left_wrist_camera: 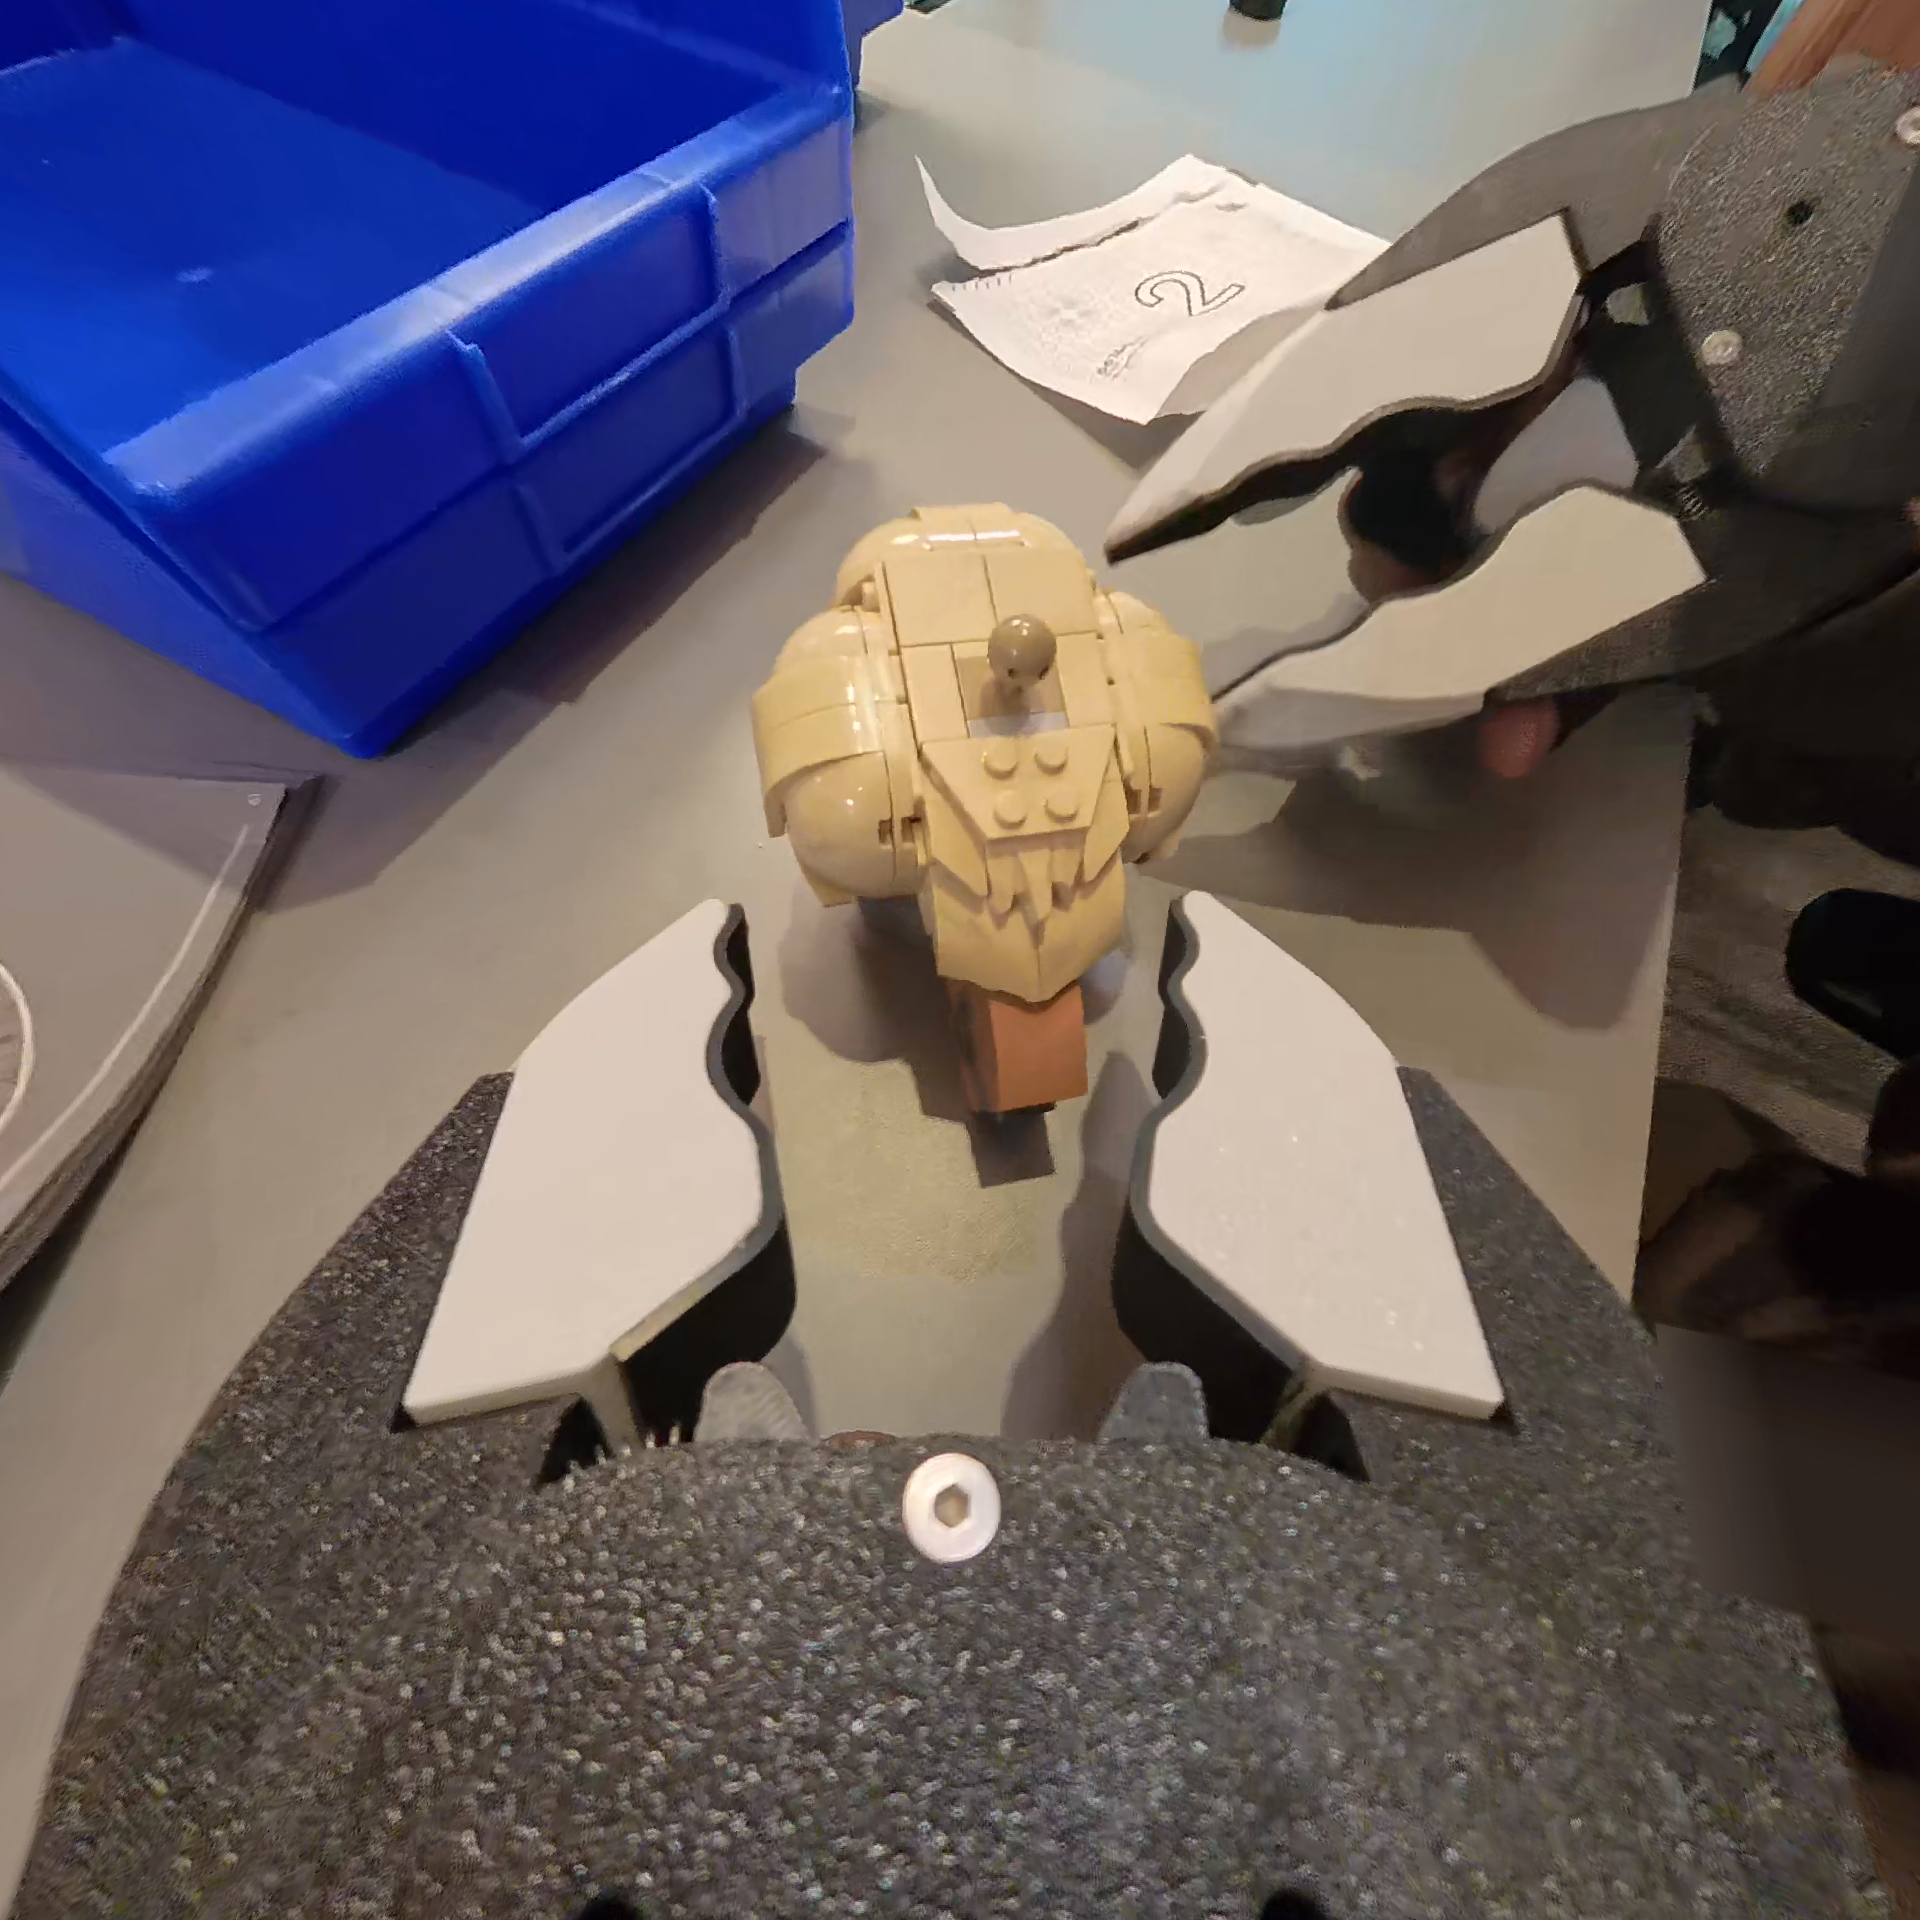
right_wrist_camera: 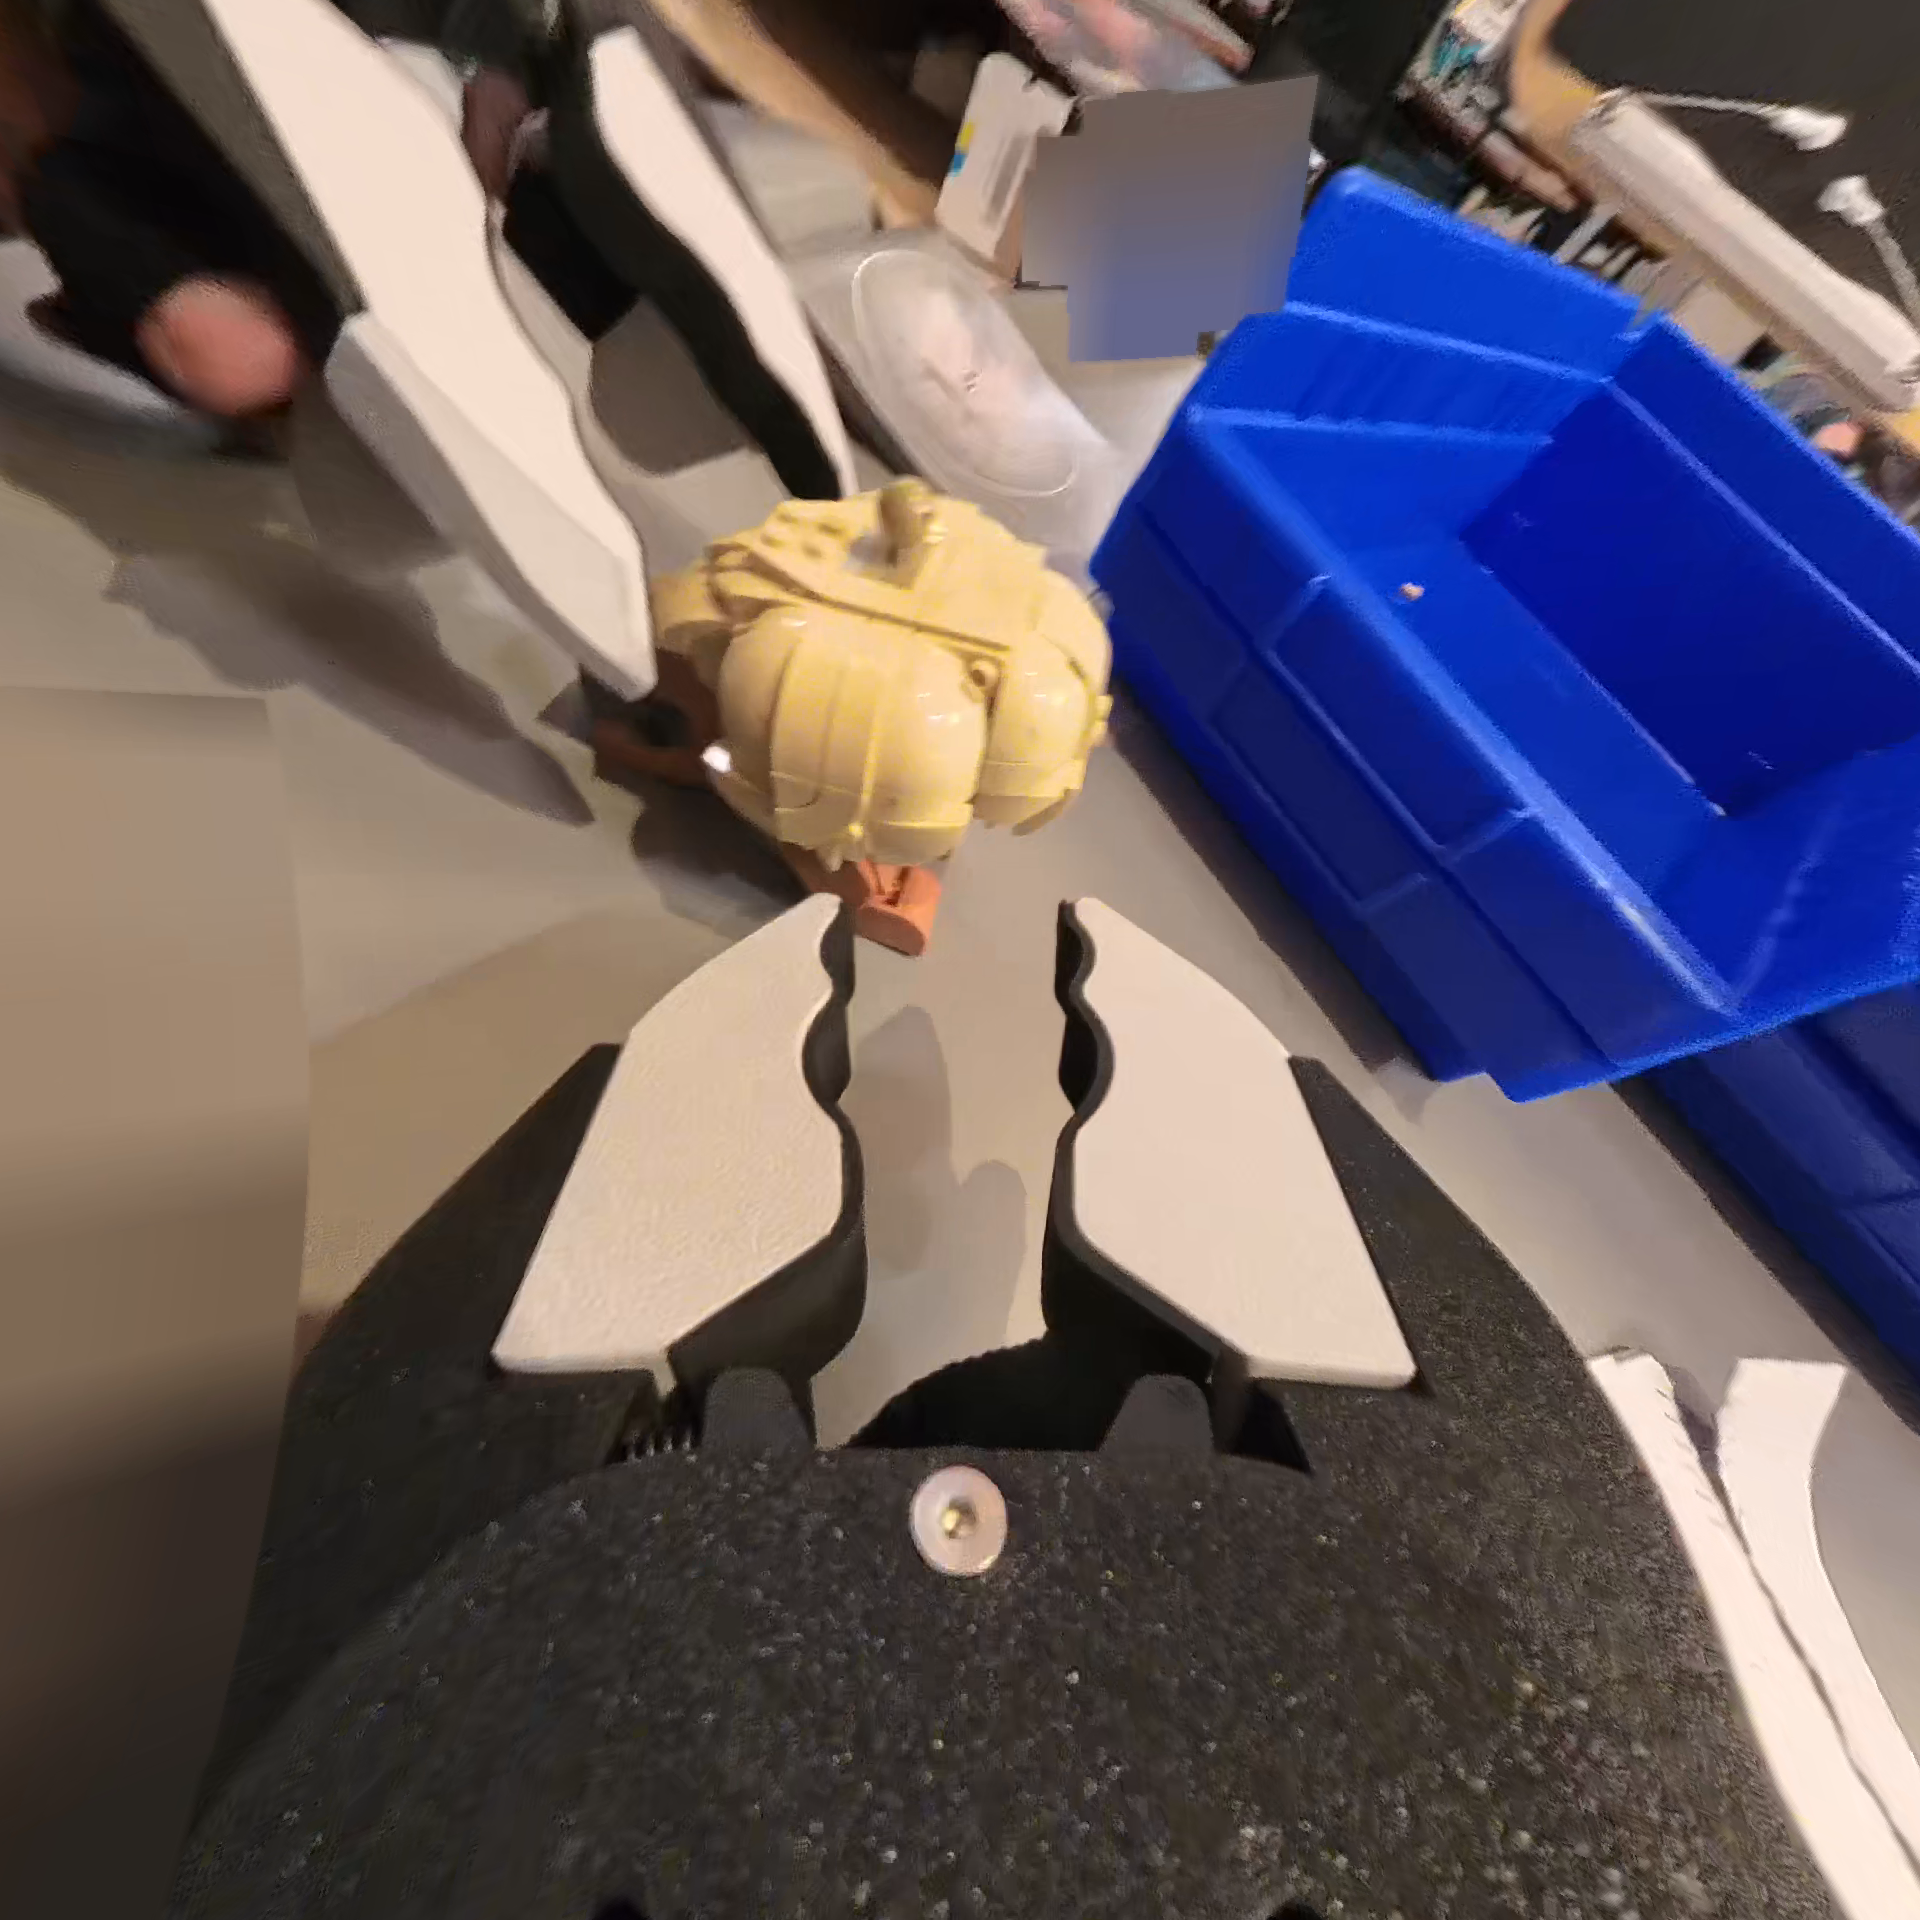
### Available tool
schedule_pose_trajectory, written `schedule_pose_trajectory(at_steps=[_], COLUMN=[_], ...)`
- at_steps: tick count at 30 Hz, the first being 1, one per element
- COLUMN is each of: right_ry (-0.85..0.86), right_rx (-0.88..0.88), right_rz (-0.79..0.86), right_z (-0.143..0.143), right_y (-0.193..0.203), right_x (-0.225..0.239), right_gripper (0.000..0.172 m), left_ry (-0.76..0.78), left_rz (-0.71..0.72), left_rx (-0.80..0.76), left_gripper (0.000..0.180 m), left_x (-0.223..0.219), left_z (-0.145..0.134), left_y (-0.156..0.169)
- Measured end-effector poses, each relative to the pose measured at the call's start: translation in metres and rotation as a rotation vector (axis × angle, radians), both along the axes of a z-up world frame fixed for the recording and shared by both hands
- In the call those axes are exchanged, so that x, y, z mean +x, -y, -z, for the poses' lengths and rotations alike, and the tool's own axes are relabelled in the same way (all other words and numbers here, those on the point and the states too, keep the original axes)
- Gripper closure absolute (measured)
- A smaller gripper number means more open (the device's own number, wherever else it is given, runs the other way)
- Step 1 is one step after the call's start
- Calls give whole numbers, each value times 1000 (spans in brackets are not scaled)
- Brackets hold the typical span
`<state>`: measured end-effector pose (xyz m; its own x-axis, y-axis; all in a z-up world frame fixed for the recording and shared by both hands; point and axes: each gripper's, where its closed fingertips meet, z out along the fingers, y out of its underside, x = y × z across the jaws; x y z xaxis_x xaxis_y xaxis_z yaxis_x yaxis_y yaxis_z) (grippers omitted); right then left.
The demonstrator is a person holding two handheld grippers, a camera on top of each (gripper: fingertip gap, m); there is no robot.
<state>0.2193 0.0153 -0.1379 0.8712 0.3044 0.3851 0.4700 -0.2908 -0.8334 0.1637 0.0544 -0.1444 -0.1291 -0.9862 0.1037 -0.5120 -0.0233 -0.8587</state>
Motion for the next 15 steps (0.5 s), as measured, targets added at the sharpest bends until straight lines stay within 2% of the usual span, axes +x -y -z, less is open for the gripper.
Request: schedule_pose_trajectory(at_steps=[4, 10, 15], right_ry=[35, 184, 196], right_rx=[45, 38, 22], right_rz=[59, 36, 32], right_z=[-4, 5, 8], right_y=[-1, 0, 1], right_x=[15, 7, 5], right_gripper=[135, 135, 133], left_ry=[-18, -38, 1], left_rz=[3, 8, -9], left_rx=[-43, 2, -40], left_gripper=[99, 99, 99], left_x=[10, 20, 15], left_z=[3, 9, 3], left_y=[11, 11, 12])
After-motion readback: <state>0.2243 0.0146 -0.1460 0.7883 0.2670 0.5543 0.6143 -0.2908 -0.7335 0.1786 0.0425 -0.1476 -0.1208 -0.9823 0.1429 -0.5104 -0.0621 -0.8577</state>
